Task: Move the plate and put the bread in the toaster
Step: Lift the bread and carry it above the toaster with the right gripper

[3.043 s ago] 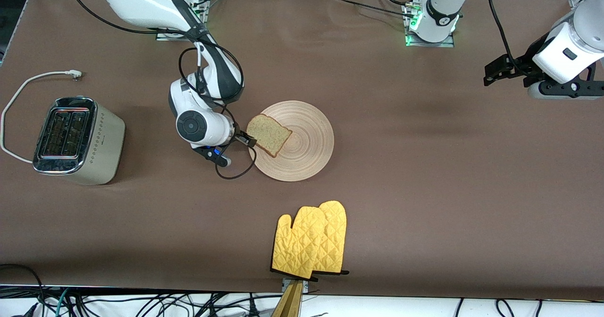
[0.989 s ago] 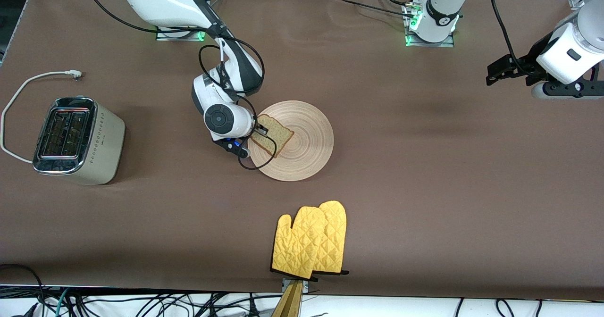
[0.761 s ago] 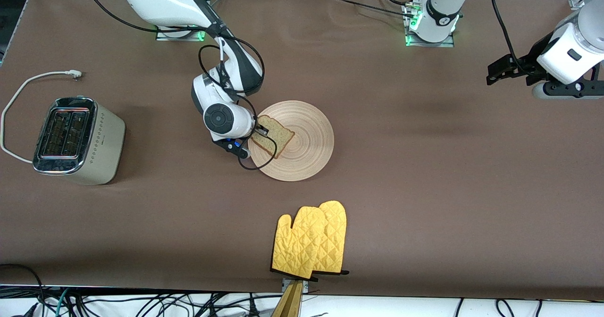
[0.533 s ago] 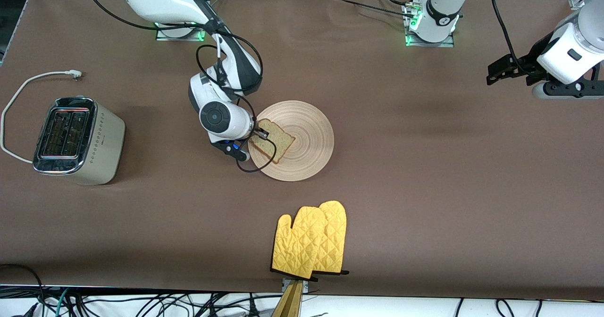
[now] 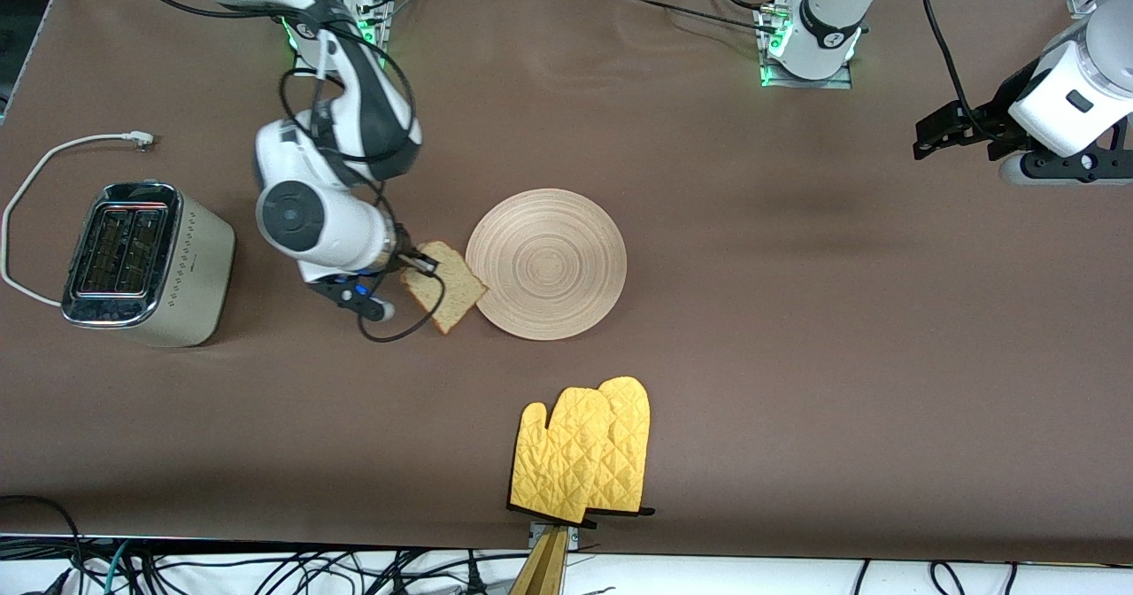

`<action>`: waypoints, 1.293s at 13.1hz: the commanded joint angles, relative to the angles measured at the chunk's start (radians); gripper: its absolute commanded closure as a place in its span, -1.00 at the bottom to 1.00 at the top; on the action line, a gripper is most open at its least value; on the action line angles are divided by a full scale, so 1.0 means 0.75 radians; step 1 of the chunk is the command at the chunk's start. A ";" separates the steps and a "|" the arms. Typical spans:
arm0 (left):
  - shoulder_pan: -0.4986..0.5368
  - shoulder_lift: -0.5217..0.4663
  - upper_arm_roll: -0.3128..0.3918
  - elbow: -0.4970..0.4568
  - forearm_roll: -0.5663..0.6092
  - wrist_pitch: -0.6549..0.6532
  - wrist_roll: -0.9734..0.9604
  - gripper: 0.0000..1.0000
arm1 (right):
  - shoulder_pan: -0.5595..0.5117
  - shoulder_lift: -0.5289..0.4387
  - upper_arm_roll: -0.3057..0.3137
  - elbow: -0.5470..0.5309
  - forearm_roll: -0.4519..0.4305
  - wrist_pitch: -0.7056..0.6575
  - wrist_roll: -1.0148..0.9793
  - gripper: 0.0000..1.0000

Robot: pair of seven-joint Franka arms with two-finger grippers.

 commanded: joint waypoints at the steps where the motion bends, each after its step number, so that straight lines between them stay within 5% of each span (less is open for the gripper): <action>1: 0.006 0.006 -0.005 0.032 -0.010 -0.025 -0.006 -1.00 | 0.005 -0.016 -0.141 0.176 0.001 -0.271 -0.251 1.00; 5: 0.006 0.008 -0.005 0.030 -0.008 -0.025 -0.006 -1.00 | 0.003 -0.029 -0.474 0.342 0.005 -0.635 -0.737 1.00; 8: 0.006 0.008 -0.005 0.030 -0.004 -0.025 -0.006 -1.00 | 0.007 -0.033 -0.715 0.357 -0.054 -0.683 -1.120 1.00; 11: 0.006 0.008 -0.003 0.030 -0.004 -0.027 -0.004 -1.00 | -0.012 -0.017 -0.816 0.355 -0.248 -0.660 -1.364 1.00; 17: 0.006 0.008 -0.001 0.030 -0.002 -0.027 -0.004 -1.00 | -0.165 0.120 -0.824 0.350 -0.464 -0.438 -1.550 1.00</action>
